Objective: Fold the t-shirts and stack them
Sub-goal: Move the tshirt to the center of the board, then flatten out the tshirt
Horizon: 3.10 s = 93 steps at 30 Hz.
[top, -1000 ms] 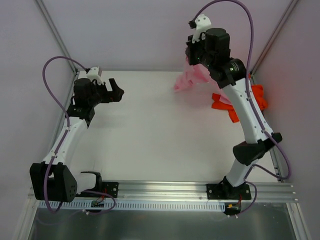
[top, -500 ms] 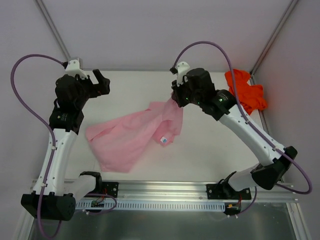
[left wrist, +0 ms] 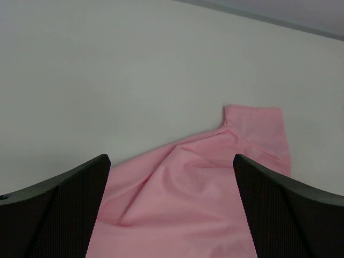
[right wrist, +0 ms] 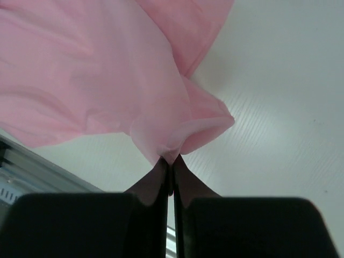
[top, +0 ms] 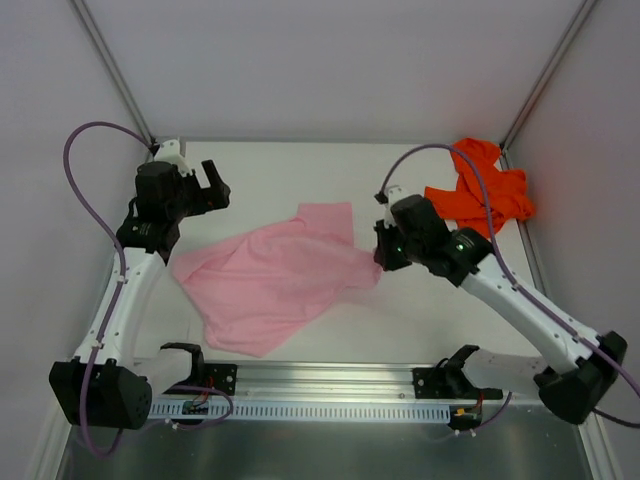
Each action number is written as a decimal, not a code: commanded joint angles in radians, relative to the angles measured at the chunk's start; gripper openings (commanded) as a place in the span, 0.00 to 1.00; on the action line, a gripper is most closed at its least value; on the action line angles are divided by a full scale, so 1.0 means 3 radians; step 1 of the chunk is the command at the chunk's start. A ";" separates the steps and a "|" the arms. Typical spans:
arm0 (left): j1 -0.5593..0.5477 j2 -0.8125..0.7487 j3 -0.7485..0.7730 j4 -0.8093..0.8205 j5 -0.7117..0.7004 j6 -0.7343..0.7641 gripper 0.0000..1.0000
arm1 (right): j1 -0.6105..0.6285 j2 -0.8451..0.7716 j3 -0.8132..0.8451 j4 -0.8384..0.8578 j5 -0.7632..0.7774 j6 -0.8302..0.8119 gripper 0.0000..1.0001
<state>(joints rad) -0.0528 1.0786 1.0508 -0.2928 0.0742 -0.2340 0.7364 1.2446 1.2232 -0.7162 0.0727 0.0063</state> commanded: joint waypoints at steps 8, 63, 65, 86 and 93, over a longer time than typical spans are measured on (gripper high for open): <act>-0.0018 0.0153 -0.0179 -0.0282 -0.0625 -0.0728 0.99 | -0.0006 -0.1571 -0.1557 -0.0271 -0.0565 0.1145 0.93; -0.0013 -0.0446 -0.0348 -0.1427 -0.1715 -0.1347 0.99 | -0.1018 0.3756 0.2616 0.0347 -0.0927 -0.0195 0.63; -0.0013 -0.0461 -0.0348 -0.1448 -0.1740 -0.1352 0.99 | -0.1018 0.3797 0.2611 0.0347 -0.0963 -0.0169 0.59; 0.0023 -0.0140 -0.0695 -0.1459 -0.1542 -0.1781 0.99 | -0.1253 0.3216 0.2228 0.0612 -0.0441 -0.0036 0.01; 0.0038 0.0367 -0.0838 -0.0922 -0.1485 -0.1854 0.94 | -0.1314 0.2923 0.2038 0.0644 -0.0339 -0.0251 0.01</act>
<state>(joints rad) -0.0505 1.1435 0.8158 -0.6708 -0.3862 -0.7567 0.3416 2.2192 1.8374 -0.5583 -0.0597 -0.0395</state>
